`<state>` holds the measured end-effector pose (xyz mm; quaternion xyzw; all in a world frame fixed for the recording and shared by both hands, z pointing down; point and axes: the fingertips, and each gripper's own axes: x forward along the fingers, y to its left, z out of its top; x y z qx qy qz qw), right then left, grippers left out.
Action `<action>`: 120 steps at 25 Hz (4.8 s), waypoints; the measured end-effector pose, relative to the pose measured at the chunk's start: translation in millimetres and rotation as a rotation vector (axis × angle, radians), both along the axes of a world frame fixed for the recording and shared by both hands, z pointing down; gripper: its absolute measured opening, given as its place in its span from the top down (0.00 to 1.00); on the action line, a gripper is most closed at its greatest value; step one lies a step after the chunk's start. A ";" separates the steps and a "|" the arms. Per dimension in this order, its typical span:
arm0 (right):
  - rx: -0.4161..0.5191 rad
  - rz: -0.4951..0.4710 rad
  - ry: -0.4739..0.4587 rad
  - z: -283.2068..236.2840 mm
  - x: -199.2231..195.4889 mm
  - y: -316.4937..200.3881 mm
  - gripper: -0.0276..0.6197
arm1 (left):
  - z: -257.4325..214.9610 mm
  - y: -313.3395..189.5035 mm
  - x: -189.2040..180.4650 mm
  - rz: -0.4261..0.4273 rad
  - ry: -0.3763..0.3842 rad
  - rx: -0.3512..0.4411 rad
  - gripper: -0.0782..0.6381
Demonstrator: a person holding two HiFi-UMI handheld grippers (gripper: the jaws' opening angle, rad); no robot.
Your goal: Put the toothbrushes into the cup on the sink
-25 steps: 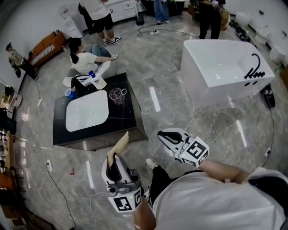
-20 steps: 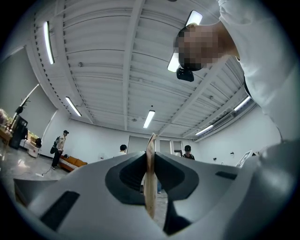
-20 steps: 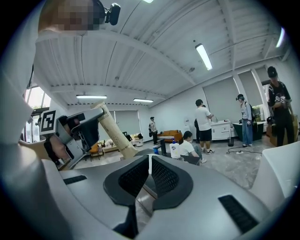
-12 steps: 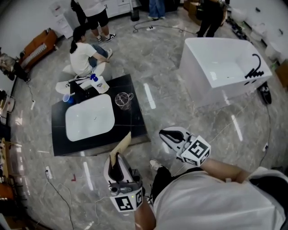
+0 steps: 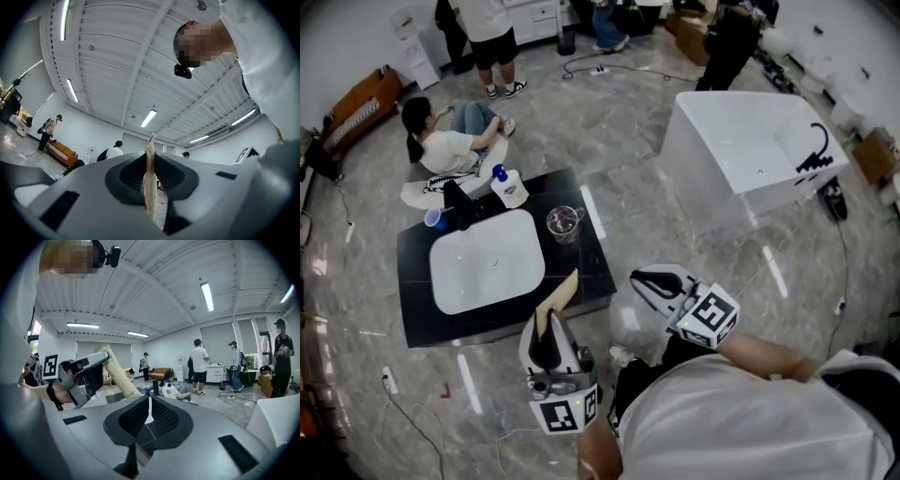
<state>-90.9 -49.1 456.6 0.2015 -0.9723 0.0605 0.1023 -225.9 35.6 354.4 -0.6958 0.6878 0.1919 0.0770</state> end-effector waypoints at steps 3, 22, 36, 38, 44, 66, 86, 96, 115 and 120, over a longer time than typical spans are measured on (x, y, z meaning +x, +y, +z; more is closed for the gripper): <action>0.008 0.008 0.007 -2.2 -2.3 -0.8 0.89 | 2.3 -2.5 -6.7 -0.001 0.016 0.003 0.81; -0.021 -0.081 -0.082 -7.2 -26.1 -58.0 0.89 | 0.8 -54.2 -13.6 -0.073 0.003 -0.043 0.81; -0.039 -0.071 -0.067 0.5 -4.6 -89.8 0.89 | 21.6 -114.1 -30.0 -0.097 0.032 -0.090 0.81; -0.038 -0.069 -0.065 2.1 -2.4 -93.2 0.89 | 25.5 -120.0 -30.3 -0.097 0.036 -0.096 0.81; -0.028 -0.069 -0.066 -0.9 4.2 -101.1 0.89 | 36.7 -134.2 -29.9 -0.101 0.047 -0.117 0.81; -0.064 -0.067 -0.037 8.7 19.3 -118.2 0.89 | 70.7 -168.3 -53.3 -0.135 0.099 -0.198 0.81; -0.086 -0.091 -0.014 20.4 16.4 -129.0 0.89 | 119.2 -198.9 -71.5 -0.156 0.149 -0.278 0.81; -0.074 -0.091 -0.013 20.1 11.4 -135.4 0.89 | 137.4 -216.6 -78.3 -0.148 0.166 -0.283 0.81; -0.069 -0.058 0.002 21.3 12.0 -138.8 0.89 | 175.8 -246.1 -66.8 -0.073 0.142 -0.375 0.81; -0.071 -0.049 0.002 22.8 14.1 -141.3 0.89 | 185.9 -249.8 -61.4 -0.058 0.135 -0.401 0.81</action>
